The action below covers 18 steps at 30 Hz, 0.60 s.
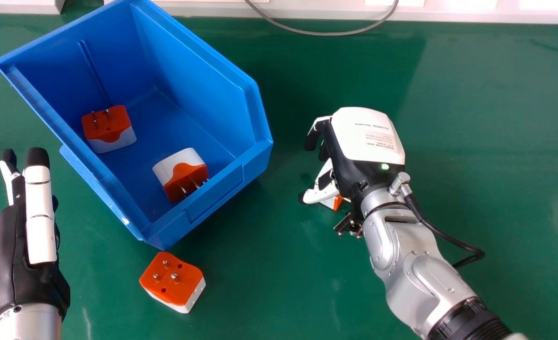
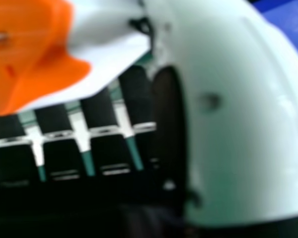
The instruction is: Pick all objects and put in blue box
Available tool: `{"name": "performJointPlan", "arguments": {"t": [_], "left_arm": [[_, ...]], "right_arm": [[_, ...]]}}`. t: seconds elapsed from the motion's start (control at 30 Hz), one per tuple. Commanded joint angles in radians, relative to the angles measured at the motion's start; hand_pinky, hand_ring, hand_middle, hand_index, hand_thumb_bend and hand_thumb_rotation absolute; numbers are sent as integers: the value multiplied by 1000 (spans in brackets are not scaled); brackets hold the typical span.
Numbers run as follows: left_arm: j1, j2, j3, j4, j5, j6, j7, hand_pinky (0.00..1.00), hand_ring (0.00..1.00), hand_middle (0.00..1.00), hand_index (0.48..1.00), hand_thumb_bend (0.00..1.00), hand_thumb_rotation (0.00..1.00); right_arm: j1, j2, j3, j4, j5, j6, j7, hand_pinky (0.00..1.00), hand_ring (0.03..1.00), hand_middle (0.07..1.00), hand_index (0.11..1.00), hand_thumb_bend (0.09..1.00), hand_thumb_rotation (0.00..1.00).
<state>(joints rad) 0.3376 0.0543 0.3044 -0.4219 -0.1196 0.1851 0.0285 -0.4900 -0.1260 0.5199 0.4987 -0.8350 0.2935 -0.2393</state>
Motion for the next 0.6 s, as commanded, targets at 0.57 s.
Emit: {"name": "performJointPlan", "arguments": {"t": [0.57], "left_arm": [[-18,12,15,-10,2,-6,4,1000,1000,1000,1000,654,1000]], "right_arm": [[226,-34,-61,-471,-2,16,38,315,442,552,554,484,0]]}}
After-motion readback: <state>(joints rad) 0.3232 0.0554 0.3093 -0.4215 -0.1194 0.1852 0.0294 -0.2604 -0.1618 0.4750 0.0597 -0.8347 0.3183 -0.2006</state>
